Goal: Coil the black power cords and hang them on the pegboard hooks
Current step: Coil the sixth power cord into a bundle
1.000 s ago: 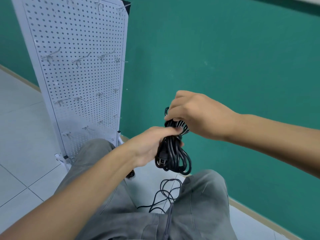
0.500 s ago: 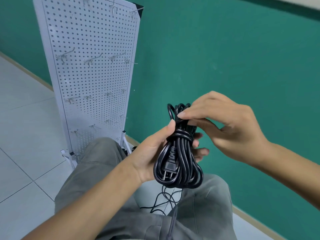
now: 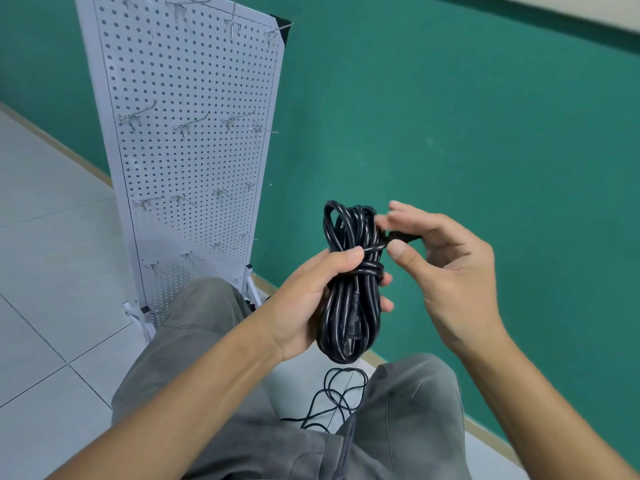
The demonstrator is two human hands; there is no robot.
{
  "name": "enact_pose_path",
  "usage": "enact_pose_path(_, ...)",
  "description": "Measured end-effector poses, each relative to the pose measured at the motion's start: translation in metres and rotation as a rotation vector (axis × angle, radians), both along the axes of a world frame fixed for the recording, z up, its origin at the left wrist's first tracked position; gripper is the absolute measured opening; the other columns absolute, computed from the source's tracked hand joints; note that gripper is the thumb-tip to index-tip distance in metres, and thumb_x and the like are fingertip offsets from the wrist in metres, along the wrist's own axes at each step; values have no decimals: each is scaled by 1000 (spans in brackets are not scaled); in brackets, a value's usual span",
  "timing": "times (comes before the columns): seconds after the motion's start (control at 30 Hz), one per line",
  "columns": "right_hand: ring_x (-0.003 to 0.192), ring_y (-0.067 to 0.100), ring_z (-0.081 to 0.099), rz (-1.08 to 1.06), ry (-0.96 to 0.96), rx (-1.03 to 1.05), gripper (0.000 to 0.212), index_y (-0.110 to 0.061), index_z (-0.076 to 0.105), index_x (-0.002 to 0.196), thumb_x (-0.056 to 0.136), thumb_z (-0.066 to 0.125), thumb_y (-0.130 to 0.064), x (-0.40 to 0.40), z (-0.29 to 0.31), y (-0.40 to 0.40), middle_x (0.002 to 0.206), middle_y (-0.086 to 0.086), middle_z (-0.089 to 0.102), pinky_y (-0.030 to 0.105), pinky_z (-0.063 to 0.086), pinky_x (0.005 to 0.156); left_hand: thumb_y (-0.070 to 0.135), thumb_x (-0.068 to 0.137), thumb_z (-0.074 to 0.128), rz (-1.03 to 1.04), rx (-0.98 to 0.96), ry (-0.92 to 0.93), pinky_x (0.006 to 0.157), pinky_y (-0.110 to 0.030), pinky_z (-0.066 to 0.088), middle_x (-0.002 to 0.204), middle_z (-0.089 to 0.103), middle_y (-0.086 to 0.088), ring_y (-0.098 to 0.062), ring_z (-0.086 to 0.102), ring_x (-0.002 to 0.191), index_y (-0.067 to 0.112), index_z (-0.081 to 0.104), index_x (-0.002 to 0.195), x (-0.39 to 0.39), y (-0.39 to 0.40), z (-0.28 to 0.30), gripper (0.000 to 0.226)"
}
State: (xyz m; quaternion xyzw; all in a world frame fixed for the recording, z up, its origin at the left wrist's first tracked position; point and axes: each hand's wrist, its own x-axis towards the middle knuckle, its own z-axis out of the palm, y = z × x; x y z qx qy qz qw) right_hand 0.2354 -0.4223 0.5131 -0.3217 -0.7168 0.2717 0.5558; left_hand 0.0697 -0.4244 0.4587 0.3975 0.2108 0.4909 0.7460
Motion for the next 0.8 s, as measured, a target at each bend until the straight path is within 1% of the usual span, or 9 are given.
enact_pose_path(0.07, 134, 16, 56, -48, 137, -128, 49, -20, 65, 124, 79, 77, -7, -6, -6, 2, 134, -1, 66, 32, 45, 110, 35, 84, 64, 57, 24, 58, 67, -37, 58, 96, 75, -10, -29, 73, 76, 15, 62, 119, -2, 2, 1, 39)
enact_pose_path(0.13, 128, 9, 59, -123, 278, -316, 67, -23, 58, 135, 72, 80, -14, -11, -8, 4, 140, -3, 59, 26, 50, 102, 34, 83, 67, 121, 35, 121, 65, -37, 57, 96, 75, -10, -30, 72, 76, 16, 58, 123, -4, 4, 1, 45)
enact_pose_path(0.17, 121, 9, 64, -128, 347, -416, 69, -21, 56, 137, 71, 79, -14, -14, -9, 5, 139, 2, 59, 24, 53, 95, 35, 82, 69, 156, 38, 151, 65, -37, 56, 96, 76, -10, -30, 72, 76, 16, 57, 125, -5, 6, 0, 49)
enact_pose_path(0.27, 99, 21, 71, -62, 491, -583, 46, -5, 59, 131, 86, 71, -1, -25, -15, 2, 125, 21, 69, 27, 58, 90, 34, 83, 74, 246, 38, 228, 66, -38, 56, 96, 77, -9, -28, 73, 75, 14, 54, 127, -7, 9, -1, 52)
enact_pose_path(0.37, 85, 19, 72, -150, 487, -556, 21, 1, 67, 117, 96, 65, -1, -36, -17, -1, 105, 18, 75, 28, 60, 85, 28, 93, 74, 277, 41, 265, 69, -38, 58, 97, 77, -7, -28, 74, 77, 12, 52, 127, -9, 9, -2, 44)
enact_pose_path(0.5, 74, 16, 70, -262, 400, -494, 8, -2, 73, 101, 96, 67, -6, -41, -14, 0, 98, 17, 76, 31, 62, 79, 34, 91, 77, 255, 90, 322, 86, -46, 61, 108, 77, -8, -30, 77, 91, 15, 52, 128, -10, 9, -3, 49)
enact_pose_path(0.67, 75, 15, 66, -291, 389, -443, 12, -10, 75, 94, 96, 66, -2, -37, -11, 1, 86, 11, 71, 27, 60, 74, 44, 102, 55, 207, 106, 331, 97, -50, 55, 120, 75, -6, -30, 75, 103, 20, 59, 133, -9, 5, -3, 39)
enact_pose_path(0.73, 77, 15, 65, -319, 353, -412, 13, -9, 76, 97, 98, 64, -3, -34, -14, 2, 86, 9, 72, 30, 60, 78, 51, 102, 55, 236, 154, 397, 103, -48, 52, 122, 73, 0, -23, 72, 111, 25, 58, 131, -8, 5, -7, 39)
enact_pose_path(0.8, 76, 11, 65, -364, 279, -351, 15, -9, 76, 102, 99, 62, -3, -34, -20, 3, 85, 1, 76, 32, 59, 81, 58, 95, 58, 272, 207, 477, 106, -39, 49, 125, 68, 5, -10, 66, 117, 25, 54, 128, -5, 3, -9, 47)
